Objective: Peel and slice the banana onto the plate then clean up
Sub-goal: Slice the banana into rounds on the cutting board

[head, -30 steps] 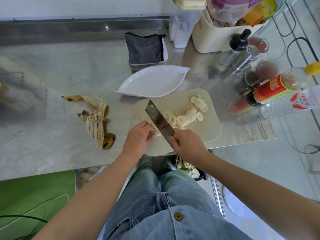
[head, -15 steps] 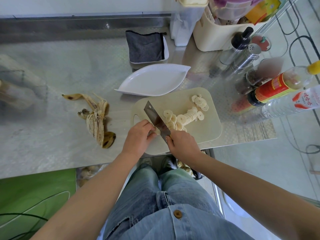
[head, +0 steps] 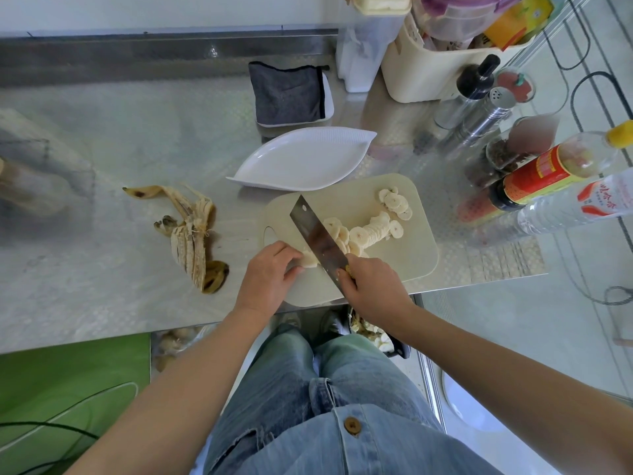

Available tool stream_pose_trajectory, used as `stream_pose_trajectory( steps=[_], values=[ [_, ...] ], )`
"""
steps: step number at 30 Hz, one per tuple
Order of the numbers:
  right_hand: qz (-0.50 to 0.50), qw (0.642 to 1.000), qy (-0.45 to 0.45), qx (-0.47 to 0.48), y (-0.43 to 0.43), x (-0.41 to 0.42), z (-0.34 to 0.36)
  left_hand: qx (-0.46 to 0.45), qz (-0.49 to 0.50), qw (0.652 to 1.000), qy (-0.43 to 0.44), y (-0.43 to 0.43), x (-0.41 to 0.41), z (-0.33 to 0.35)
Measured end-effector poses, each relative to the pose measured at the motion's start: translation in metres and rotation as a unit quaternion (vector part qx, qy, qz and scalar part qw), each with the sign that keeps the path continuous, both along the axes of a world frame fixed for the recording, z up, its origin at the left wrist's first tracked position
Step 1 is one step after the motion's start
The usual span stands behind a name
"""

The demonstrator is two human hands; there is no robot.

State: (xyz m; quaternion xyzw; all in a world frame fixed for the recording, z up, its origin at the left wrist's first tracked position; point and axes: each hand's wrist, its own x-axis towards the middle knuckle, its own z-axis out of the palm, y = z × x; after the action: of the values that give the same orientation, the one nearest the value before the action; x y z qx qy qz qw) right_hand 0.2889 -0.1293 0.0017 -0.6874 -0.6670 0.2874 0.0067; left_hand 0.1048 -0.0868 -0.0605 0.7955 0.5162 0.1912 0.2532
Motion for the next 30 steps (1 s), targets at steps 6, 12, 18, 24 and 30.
stream_pose_trajectory(
  steps=[6, 12, 18, 24, 30],
  values=[
    [0.007, 1.0, 0.0, -0.011, 0.001, -0.001, -0.001, -0.006, 0.013, 1.0, 0.002, 0.001, 0.003, 0.0],
    [0.007, 1.0, -0.009, -0.025, 0.003, -0.007, -0.004, -0.005, 0.019, 1.0, 0.0, 0.001, 0.004, -0.001],
    [0.0, 0.999, -0.014, -0.038, 0.006, -0.016, -0.014, -0.002, 0.016, 1.0, 0.002, 0.002, 0.005, -0.001],
    [-0.002, 1.0, 0.003, -0.03, 0.01, -0.017, -0.013, -0.007, 0.015, 1.0, 0.007, 0.003, 0.005, -0.001],
    [-0.012, 1.0, 0.012, -0.001, 0.007, -0.011, -0.004, -0.001, 0.017, 1.0, 0.005, 0.003, 0.005, 0.001]
  ],
)
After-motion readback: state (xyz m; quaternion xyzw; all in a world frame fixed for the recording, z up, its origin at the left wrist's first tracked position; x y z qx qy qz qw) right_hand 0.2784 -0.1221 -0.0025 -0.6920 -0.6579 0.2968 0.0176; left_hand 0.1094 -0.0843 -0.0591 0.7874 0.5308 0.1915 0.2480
